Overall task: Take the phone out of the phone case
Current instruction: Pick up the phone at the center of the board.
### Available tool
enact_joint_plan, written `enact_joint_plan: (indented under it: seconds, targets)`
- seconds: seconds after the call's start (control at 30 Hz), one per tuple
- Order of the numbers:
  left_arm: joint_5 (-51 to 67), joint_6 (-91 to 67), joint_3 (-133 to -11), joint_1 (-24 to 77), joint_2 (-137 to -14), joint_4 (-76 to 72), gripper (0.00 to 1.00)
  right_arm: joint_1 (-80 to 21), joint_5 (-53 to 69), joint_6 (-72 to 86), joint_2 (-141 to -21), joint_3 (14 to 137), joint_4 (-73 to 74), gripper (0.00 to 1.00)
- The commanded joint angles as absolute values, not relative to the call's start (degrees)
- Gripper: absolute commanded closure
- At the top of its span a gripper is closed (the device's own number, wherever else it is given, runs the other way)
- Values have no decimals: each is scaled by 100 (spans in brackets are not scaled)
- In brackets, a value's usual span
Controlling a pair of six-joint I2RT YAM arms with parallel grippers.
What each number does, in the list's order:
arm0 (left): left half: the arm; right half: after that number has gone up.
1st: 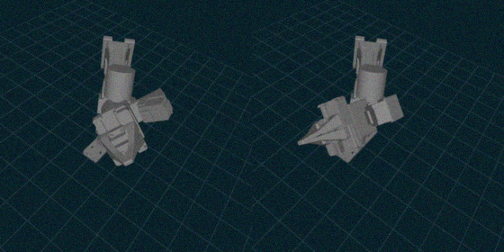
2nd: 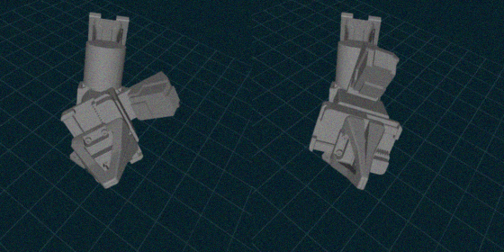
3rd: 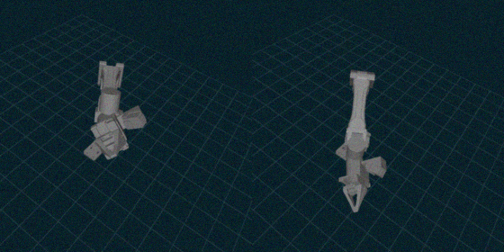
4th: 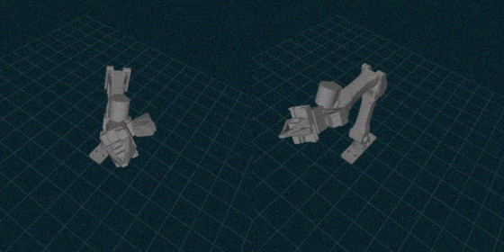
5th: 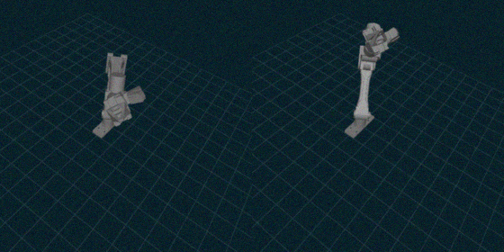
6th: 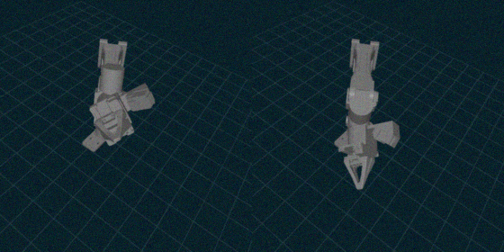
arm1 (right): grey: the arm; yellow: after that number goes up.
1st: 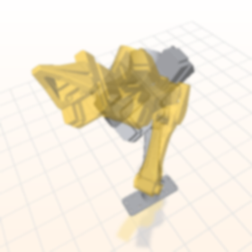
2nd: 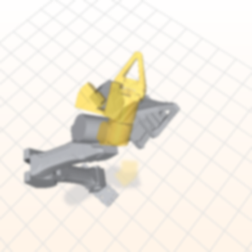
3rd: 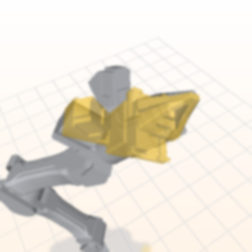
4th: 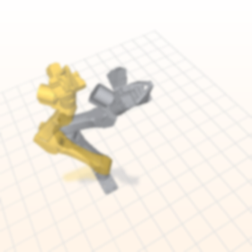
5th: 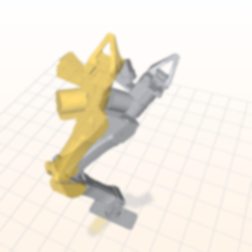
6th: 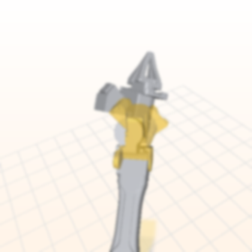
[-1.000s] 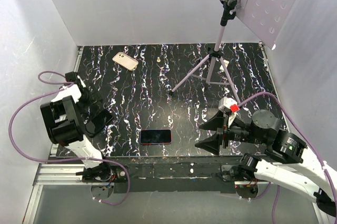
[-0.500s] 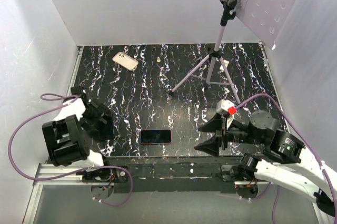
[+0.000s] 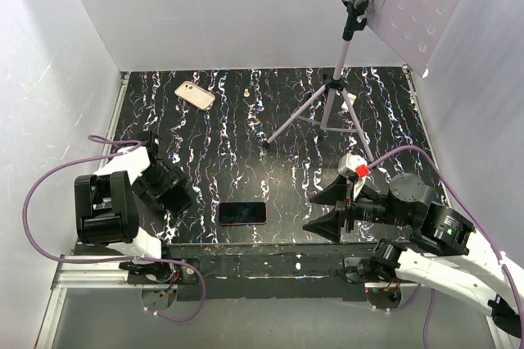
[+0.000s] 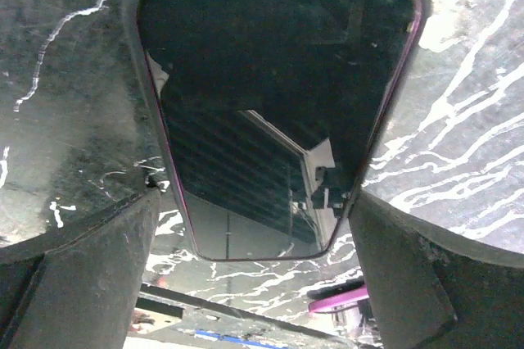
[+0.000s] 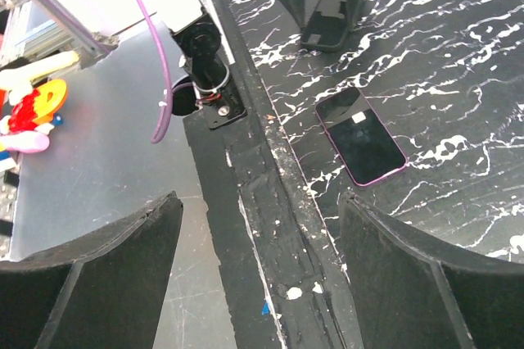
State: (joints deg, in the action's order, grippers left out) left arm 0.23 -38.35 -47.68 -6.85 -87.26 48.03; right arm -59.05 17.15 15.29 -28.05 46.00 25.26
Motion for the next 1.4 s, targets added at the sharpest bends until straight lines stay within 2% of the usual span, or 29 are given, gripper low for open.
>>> enact_joint_plan:
  seconds: [0.0,0.03,0.07,0.13,0.2,0.23,0.3,0.33,0.5,0.67,0.83,0.93,1.07,1.13,1.37]
  targets:
    - [-1028,-3876,-4641,-712,-9087,4835,4,-5924,794,1871,-2751,4684,2618,18]
    - [-1046,-3850,-4710,-703,-9157,4825,10,-5924,530,1968,-2829,4728,2758,18]
    - [-1020,-3815,-4754,-712,-9245,4816,18,-5924,388,2004,-2900,4781,2899,13]
    - [-967,-3718,-4816,-703,-9438,4746,42,-5924,90,2144,-3136,4930,3215,12]
    - [-888,-3657,-4825,-703,-9536,4659,56,-5924,-358,2302,-3400,5097,3602,12]
    - [-818,-3621,-4799,-712,-9536,4606,66,-5924,-543,2381,-3523,5167,3812,11]
    - [-625,-3516,-4790,-712,-9370,4474,96,-5924,-974,2635,-3769,5264,4103,11]
    - [-563,-3481,-4773,-712,-9186,4421,100,-5924,-1150,2793,-3858,5317,4252,11]
    - [-247,-3481,-4737,-668,-8062,4167,100,-5924,-1616,3269,-3920,5265,4202,10]
    - [-89,-3375,-4527,-88,-6700,3544,100,-5924,-2206,3936,-3613,5019,4008,4]
    - [613,-3157,-4342,684,-5802,2622,100,-5836,-2049,4175,-3752,5044,3937,2]
    - [826,-2385,-4324,1526,-5660,1839,100,-5346,-1225,4149,-4191,5413,4139,2]
    - [563,-751,-4421,2906,-5573,1302,100,-3836,1154,3824,-4517,5555,3886,5]
    - [509,136,-4342,3539,-5450,986,100,-3298,1904,3683,-4588,5598,3745,8]
    - [721,2107,-4684,4745,-5791,1028,100,-3111,2908,3209,-5632,6581,4059,16]
